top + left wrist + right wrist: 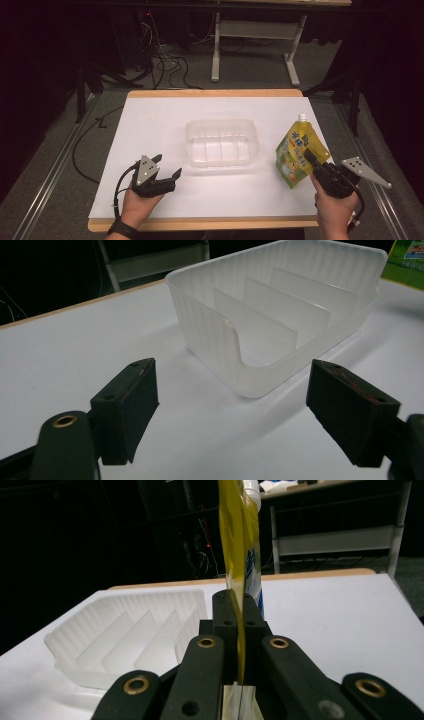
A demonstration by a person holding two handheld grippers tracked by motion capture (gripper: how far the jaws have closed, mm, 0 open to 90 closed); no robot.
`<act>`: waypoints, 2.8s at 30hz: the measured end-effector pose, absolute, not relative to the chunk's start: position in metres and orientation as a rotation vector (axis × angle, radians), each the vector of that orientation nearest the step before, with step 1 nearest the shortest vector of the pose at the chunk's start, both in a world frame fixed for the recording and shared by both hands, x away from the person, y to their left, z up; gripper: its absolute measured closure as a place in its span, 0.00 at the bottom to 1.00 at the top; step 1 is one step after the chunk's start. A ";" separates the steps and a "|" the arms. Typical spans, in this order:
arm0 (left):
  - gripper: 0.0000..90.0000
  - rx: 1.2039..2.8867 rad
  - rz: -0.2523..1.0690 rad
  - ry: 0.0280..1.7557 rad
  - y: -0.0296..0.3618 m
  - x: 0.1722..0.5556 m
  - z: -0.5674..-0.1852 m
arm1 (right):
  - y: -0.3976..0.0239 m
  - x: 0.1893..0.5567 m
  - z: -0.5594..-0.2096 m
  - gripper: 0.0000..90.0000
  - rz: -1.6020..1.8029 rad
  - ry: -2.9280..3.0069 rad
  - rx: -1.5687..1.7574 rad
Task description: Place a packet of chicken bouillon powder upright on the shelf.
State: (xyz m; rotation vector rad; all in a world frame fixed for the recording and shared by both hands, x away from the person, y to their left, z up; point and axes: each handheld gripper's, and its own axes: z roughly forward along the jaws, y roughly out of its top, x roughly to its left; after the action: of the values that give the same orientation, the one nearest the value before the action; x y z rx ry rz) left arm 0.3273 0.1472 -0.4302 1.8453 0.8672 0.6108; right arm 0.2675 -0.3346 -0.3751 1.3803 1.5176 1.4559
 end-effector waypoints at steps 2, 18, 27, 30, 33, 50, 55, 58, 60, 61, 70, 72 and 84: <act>0.26 1.834 0.597 0.871 0.146 0.330 -0.431 | -0.333 0.265 -0.371 1.00 1.460 1.510 1.373; 0.36 1.796 0.581 0.938 0.129 0.364 -0.441 | -0.312 0.271 -0.333 1.00 1.566 1.492 1.291; 0.49 1.805 0.581 0.949 0.108 0.386 -0.454 | -0.277 0.287 -0.320 1.00 1.637 1.541 1.224; 0.55 1.819 0.580 0.929 0.103 0.388 -0.458 | -0.264 0.295 -0.320 1.00 1.660 1.554 1.212; 0.63 1.845 0.589 0.912 0.097 0.387 -0.464 | -0.249 0.304 -0.320 1.00 1.665 1.576 1.194; 0.79 1.850 0.631 0.895 0.093 0.375 -0.464 | -0.191 0.346 -0.331 1.00 1.697 1.650 1.172; 0.80 1.854 0.631 0.890 0.093 0.374 -0.464 | -0.182 0.354 -0.334 1.00 1.685 1.656 1.173; 0.80 1.856 0.635 0.892 0.092 0.373 -0.463 | -0.176 0.359 -0.336 1.00 1.674 1.658 1.173; 0.80 1.857 0.637 0.891 0.092 0.373 -0.463 | -0.173 0.364 -0.338 1.00 1.666 1.657 1.174; 0.80 1.857 0.638 0.890 0.092 0.373 -0.463 | -0.169 0.368 -0.340 1.00 1.662 1.658 1.181; 0.80 1.865 0.653 0.878 0.092 0.372 -0.463 | -0.158 0.380 -0.348 1.00 1.650 1.647 1.216; 0.80 1.866 0.655 0.877 0.093 0.372 -0.463 | -0.155 0.383 -0.349 1.00 1.638 1.644 1.230; 0.80 1.866 0.661 0.875 0.093 0.372 -0.463 | -0.148 0.392 -0.358 1.00 1.624 1.639 1.240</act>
State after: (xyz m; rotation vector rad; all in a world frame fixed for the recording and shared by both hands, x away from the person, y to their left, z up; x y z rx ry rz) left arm 0.3722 0.0931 -0.4632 1.8665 0.8752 0.6609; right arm 0.3915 -0.1484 -0.3575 1.2403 1.6390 1.6243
